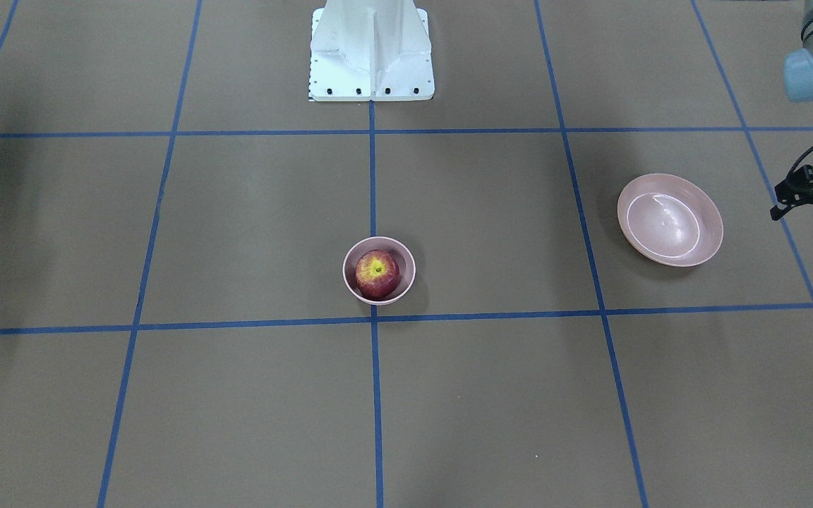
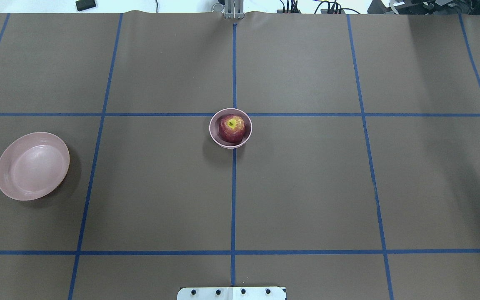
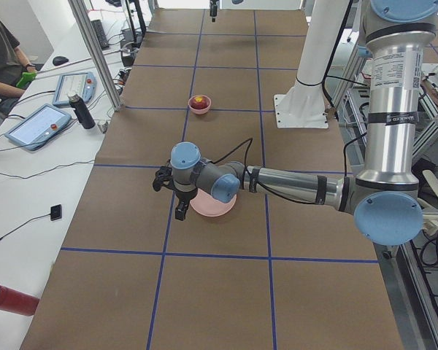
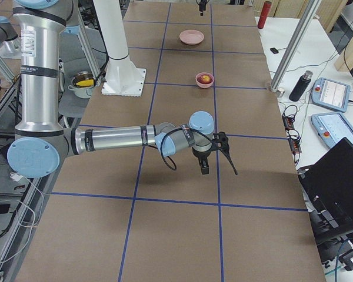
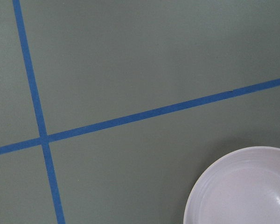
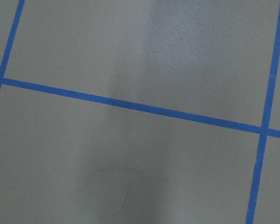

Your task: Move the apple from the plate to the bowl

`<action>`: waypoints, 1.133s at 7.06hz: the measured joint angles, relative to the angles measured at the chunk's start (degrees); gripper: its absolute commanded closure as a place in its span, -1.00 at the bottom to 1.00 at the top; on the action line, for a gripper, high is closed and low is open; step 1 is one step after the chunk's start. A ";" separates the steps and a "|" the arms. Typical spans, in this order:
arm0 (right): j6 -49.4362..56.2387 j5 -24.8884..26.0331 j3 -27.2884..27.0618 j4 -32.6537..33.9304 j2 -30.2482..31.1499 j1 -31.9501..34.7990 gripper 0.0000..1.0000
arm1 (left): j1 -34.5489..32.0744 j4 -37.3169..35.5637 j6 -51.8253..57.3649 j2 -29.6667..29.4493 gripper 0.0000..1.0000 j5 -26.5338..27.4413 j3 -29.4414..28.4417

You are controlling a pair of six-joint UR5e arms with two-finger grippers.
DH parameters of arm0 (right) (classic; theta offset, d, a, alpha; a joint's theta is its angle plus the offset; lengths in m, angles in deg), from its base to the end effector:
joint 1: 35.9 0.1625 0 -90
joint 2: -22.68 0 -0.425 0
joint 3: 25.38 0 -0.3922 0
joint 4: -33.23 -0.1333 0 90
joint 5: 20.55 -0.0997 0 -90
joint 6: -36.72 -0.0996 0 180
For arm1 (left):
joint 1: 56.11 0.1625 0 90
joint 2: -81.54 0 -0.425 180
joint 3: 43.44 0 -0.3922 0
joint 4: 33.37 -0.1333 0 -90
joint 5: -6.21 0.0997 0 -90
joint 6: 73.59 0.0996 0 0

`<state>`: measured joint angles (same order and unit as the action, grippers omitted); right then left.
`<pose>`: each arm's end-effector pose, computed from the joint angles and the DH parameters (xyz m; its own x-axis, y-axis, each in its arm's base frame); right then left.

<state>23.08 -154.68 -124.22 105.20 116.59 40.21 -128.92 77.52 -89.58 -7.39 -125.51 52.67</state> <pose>-0.0535 -0.4827 0.5797 0.6659 -0.2129 0.7150 0.0659 0.9715 0.2279 0.0852 -0.5022 0.5762 0.6760 0.2426 -0.6958 -0.0828 0.9633 0.2555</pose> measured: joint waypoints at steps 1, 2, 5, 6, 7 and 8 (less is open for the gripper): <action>0.45 0.08 0.25 0.17 -0.05 -0.02 -1.00 | -0.04 -0.04 -0.02 0.02 -0.96 0.03 0.15; 0.71 0.03 0.59 0.53 -0.25 0.08 -1.00 | -0.05 -0.06 -0.06 0.01 -0.96 0.13 0.23; 4.08 -0.55 1.26 8.63 -4.31 1.74 -1.00 | -0.09 1.14 0.48 0.29 -0.96 0.27 0.50; 5.07 -0.53 1.27 9.88 -4.85 2.21 -1.00 | -0.08 1.69 0.62 0.67 -0.96 0.18 0.58; 5.47 -0.41 1.31 10.32 -5.09 2.43 -1.00 | -0.06 2.42 0.65 0.83 -0.96 -0.04 0.65; 5.64 -0.35 1.31 10.43 -5.19 2.51 -1.00 | -0.06 3.56 0.67 0.92 -0.96 -0.15 0.66</action>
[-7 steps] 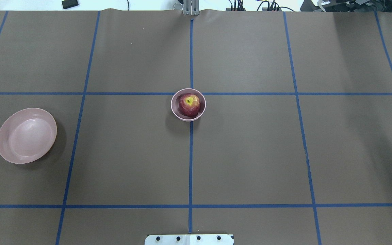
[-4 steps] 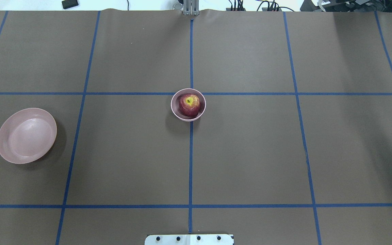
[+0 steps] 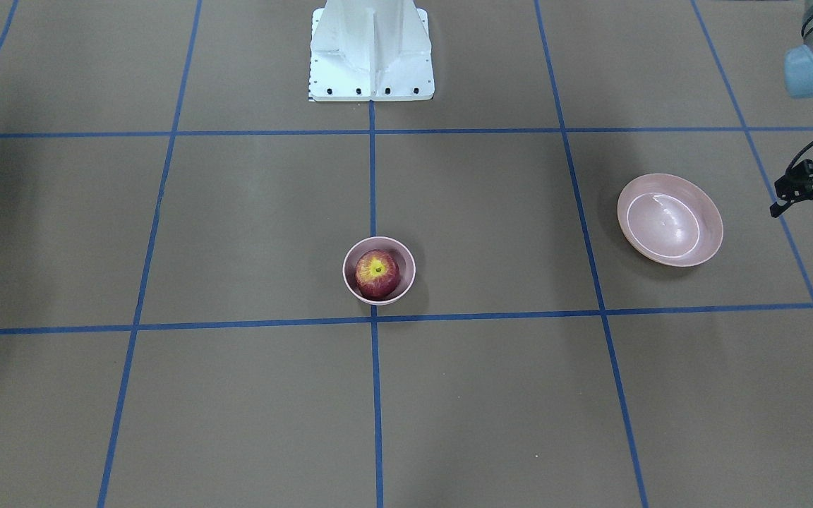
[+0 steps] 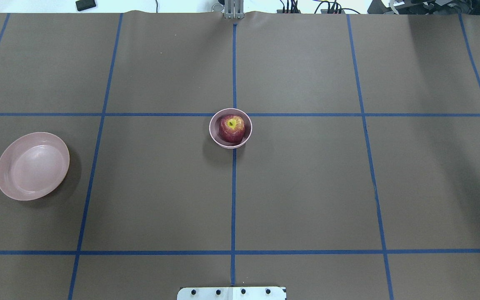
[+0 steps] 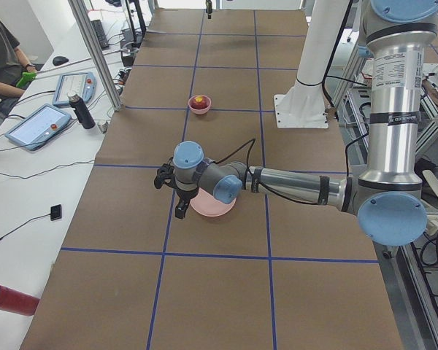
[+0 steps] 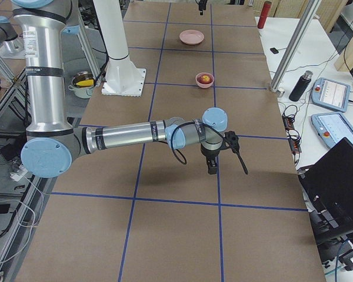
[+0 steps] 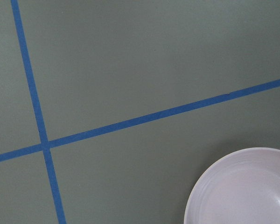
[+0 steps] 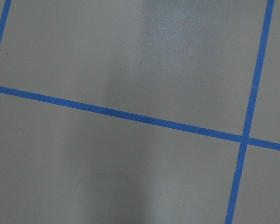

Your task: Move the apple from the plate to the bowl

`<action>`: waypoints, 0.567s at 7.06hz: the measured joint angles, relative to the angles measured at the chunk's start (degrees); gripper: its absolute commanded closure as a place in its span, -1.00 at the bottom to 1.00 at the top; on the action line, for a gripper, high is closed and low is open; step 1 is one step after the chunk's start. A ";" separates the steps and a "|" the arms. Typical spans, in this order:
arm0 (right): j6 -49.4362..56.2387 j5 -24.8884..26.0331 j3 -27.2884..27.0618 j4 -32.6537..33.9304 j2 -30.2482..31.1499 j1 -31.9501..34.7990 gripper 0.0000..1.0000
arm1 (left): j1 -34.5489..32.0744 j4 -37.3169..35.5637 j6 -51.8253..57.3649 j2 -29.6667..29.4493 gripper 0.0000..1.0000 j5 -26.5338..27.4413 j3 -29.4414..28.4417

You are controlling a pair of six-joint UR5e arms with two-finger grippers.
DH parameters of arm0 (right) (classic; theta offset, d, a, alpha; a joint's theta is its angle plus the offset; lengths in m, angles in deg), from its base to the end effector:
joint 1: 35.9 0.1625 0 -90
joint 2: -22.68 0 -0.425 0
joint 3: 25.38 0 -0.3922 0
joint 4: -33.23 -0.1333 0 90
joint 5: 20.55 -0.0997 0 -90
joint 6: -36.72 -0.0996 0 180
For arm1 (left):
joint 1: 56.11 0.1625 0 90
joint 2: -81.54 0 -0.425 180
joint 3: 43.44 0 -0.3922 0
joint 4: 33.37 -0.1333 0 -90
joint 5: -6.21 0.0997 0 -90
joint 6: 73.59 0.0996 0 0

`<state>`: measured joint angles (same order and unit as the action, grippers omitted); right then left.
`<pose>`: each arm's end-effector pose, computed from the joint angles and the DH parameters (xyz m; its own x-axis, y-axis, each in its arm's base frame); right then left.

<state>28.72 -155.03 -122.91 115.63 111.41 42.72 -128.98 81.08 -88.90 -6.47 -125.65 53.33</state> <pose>-0.0389 -0.5152 0.5674 0.6804 -0.2006 0.7049 0.0955 0.9779 0.1860 0.0832 -0.4968 0.5706 0.6618 0.2917 -0.6906 -0.0853 0.9445 0.3172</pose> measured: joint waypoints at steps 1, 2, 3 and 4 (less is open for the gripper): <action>0.06 -0.01 -0.02 0.03 0.00 0.02 -1.00 | -0.03 1.71 -0.06 0.46 -0.96 0.06 -0.04; 0.08 0.10 -0.01 0.04 -0.03 0.04 -1.00 | 0.00 3.60 -0.24 1.12 -0.96 0.30 -0.53; 0.09 0.11 -0.01 0.04 -0.04 0.04 -1.00 | 0.05 5.35 -0.39 1.46 -0.96 0.46 -1.37; 0.09 0.06 -0.01 0.04 -0.04 0.05 -1.00 | 0.06 6.63 -0.53 1.59 -0.96 0.52 -1.95</action>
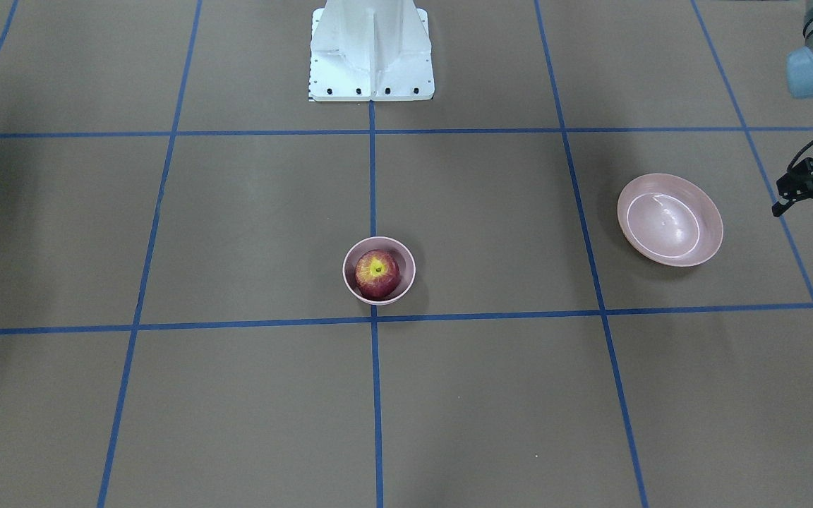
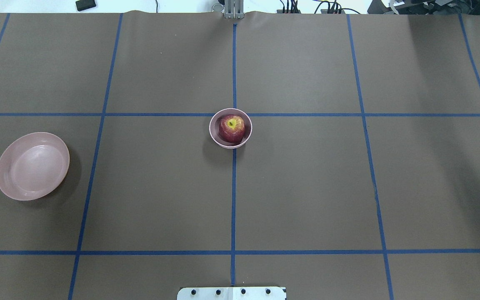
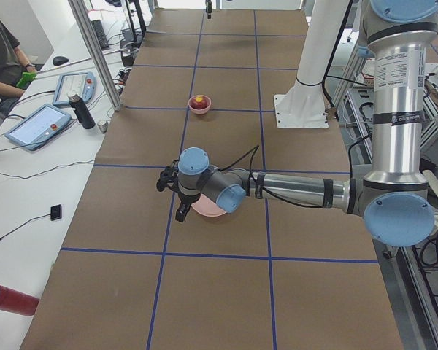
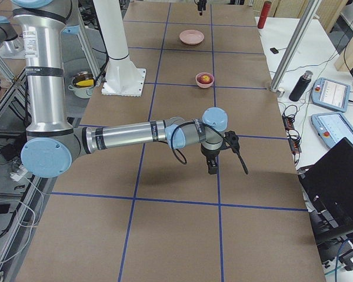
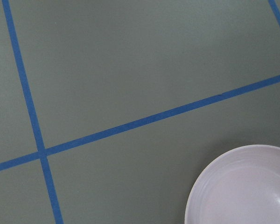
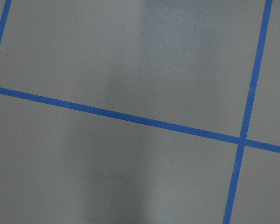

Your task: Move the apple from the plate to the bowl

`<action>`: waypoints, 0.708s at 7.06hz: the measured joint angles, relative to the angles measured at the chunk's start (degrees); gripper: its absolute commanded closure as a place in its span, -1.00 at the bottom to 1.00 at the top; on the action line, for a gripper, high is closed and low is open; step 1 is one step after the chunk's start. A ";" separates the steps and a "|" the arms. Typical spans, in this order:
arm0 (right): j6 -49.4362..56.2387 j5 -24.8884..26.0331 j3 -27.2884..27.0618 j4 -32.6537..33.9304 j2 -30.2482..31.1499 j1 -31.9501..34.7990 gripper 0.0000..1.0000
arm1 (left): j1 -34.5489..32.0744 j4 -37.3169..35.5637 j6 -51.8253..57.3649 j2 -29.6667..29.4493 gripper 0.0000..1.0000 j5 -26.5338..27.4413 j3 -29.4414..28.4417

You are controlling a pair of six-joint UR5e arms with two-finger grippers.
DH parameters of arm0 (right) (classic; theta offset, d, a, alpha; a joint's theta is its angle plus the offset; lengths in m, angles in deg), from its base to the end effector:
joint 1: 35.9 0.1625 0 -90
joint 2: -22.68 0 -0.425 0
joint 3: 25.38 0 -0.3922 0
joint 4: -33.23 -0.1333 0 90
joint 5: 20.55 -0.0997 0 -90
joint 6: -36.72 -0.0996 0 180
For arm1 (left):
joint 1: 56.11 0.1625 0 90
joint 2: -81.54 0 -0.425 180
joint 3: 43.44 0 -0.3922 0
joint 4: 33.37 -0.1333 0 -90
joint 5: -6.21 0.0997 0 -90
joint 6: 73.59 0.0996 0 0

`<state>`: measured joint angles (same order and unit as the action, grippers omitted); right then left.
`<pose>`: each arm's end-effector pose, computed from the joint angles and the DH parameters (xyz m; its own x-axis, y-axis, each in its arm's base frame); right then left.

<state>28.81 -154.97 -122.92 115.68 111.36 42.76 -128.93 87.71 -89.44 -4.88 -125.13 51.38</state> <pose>-0.0385 -0.5155 0.5671 0.6811 -0.2017 0.7039 0.0958 0.9776 0.1874 0.0802 -0.4879 0.5881 0.6579 0.3174 -0.6830 -0.0727 0.9294 0.3619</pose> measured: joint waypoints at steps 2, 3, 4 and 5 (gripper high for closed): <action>0.00 -0.01 0.03 0.00 0.00 0.00 -1.00 | 0.06 0.95 -0.13 0.02 -0.96 0.09 -0.27; 0.00 -0.05 0.04 0.00 0.03 0.00 -1.00 | 0.10 1.06 -0.14 0.02 -0.96 0.06 -0.22; 0.00 -0.10 0.04 0.00 0.11 0.00 -1.00 | 0.11 1.12 -0.15 0.02 -0.96 0.04 -0.19; 0.00 -0.11 0.04 0.00 0.13 0.00 -1.00 | 0.13 1.16 -0.15 0.01 -0.96 0.00 -0.10</action>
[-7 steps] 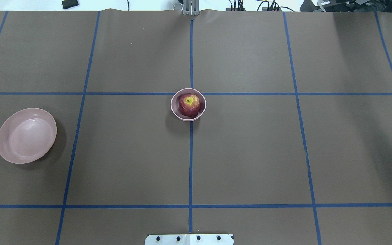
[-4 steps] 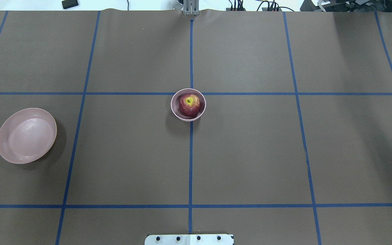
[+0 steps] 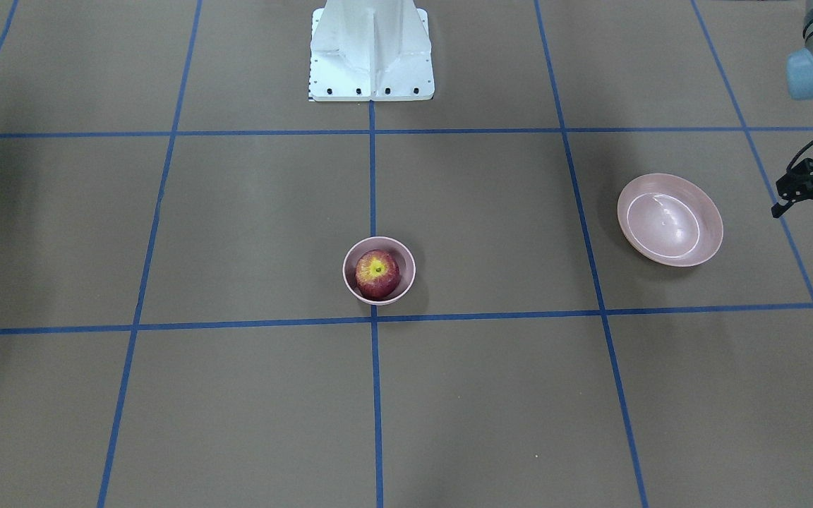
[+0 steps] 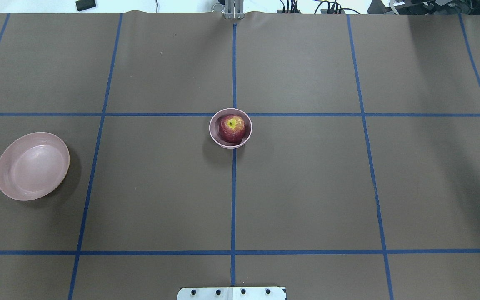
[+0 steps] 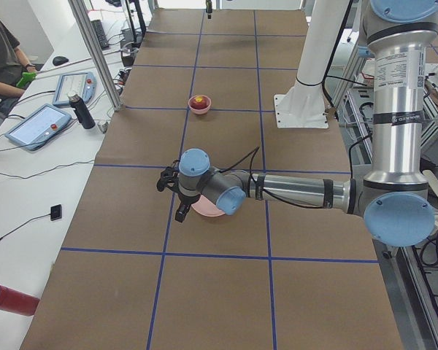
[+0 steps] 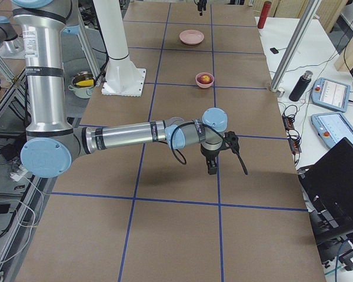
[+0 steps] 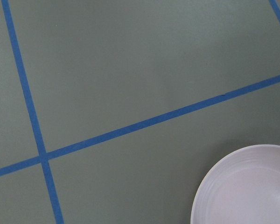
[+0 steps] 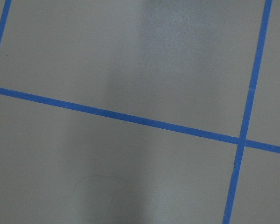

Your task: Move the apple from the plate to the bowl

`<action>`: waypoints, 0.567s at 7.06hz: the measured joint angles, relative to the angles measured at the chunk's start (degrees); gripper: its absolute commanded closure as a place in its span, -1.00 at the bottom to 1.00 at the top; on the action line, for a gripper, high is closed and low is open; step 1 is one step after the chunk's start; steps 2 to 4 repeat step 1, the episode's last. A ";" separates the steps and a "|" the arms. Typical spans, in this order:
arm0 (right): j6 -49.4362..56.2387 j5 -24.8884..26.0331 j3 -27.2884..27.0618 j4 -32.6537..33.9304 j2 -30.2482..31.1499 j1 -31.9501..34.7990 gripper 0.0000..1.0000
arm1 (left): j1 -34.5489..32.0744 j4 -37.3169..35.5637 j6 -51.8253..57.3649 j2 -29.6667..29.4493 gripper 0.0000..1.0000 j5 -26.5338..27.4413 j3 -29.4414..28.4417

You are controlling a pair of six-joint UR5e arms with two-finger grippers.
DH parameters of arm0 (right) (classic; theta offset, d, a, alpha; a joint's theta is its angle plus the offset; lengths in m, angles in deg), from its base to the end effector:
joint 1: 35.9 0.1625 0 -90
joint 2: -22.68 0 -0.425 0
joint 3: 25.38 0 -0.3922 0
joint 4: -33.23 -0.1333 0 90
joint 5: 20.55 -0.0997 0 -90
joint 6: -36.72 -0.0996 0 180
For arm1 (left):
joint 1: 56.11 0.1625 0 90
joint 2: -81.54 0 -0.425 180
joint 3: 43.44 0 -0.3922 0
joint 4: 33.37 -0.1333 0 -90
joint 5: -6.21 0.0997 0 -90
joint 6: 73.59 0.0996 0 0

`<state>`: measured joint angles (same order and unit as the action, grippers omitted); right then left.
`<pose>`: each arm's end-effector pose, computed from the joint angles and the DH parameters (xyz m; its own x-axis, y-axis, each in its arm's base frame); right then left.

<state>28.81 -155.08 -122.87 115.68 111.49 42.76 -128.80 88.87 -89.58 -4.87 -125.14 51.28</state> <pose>-0.0385 -0.5146 0.5685 0.6801 -0.1996 0.7054 0.0961 0.9782 0.1842 0.0813 -0.4878 0.5865 0.6535 0.3286 -0.6819 -0.0712 0.9236 0.3768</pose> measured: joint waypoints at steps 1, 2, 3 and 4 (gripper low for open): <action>0.00 0.03 0.01 0.02 -0.01 0.00 -1.00 | 0.00 0.07 0.01 -0.04 -0.96 -0.06 0.13; 0.00 0.03 0.01 0.02 -0.01 0.00 -1.00 | 0.00 0.07 0.01 -0.04 -0.96 -0.06 0.13; 0.00 0.03 0.01 0.02 -0.01 0.00 -1.00 | 0.00 0.07 0.01 -0.04 -0.96 -0.06 0.13; 0.00 0.03 0.01 0.02 -0.01 0.00 -1.00 | 0.00 0.07 0.01 -0.04 -0.96 -0.06 0.13</action>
